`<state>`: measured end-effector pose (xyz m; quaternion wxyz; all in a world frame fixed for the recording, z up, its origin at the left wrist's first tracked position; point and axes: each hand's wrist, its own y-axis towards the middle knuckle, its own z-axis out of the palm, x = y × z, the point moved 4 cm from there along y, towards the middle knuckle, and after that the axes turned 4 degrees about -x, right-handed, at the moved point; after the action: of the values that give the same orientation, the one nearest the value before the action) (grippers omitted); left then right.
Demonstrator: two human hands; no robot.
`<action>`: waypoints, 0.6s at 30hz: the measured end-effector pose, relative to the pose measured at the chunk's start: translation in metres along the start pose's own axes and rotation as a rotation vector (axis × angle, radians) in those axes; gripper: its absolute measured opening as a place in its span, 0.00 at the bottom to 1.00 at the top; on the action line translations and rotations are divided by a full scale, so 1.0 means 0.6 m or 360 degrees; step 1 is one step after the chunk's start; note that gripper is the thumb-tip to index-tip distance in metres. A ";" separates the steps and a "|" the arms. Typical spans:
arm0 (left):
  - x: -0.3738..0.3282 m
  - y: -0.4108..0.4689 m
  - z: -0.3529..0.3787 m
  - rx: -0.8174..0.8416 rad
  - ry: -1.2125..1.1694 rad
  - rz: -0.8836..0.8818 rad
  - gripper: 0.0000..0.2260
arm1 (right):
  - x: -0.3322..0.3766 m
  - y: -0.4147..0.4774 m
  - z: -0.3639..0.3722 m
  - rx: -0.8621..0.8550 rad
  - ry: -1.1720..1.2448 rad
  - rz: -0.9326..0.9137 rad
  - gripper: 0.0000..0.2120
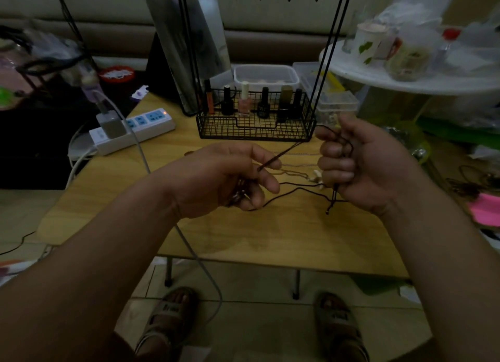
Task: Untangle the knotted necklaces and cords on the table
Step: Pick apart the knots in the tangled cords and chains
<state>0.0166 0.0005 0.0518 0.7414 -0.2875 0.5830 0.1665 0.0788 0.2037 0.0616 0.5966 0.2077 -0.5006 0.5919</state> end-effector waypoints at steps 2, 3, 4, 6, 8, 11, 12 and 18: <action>-0.001 -0.001 -0.003 0.0037 -0.0113 -0.0067 0.20 | 0.002 -0.002 0.001 -0.0001 0.0003 -0.0005 0.22; -0.001 -0.003 -0.003 0.0075 -0.0194 -0.0101 0.22 | 0.002 -0.004 0.002 0.0003 0.0007 -0.0006 0.24; -0.001 -0.004 -0.002 0.0110 -0.0267 -0.0125 0.24 | 0.001 -0.005 0.002 0.0007 0.0014 -0.0006 0.24; -0.003 -0.006 -0.001 0.0141 -0.0352 -0.0136 0.26 | 0.001 -0.005 0.002 0.0024 0.0036 -0.0007 0.24; -0.003 -0.005 -0.002 0.0141 -0.0352 -0.0119 0.27 | 0.001 -0.004 0.002 0.0053 0.0056 -0.0010 0.22; 0.001 -0.002 -0.001 0.0100 -0.0234 -0.0093 0.23 | 0.001 -0.002 0.005 0.0116 0.0016 -0.0051 0.18; 0.002 0.000 0.001 0.0048 -0.0117 -0.0065 0.21 | 0.001 -0.003 0.008 0.0148 -0.0016 -0.0073 0.17; 0.005 0.021 0.031 -0.0097 0.0459 0.0219 0.15 | -0.013 -0.008 0.030 0.0301 -0.0307 -0.0097 0.16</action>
<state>0.0246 0.0216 0.0492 0.6278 -0.2902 0.6963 0.1917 0.0785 0.1836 0.0645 0.5412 0.3341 -0.4911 0.5953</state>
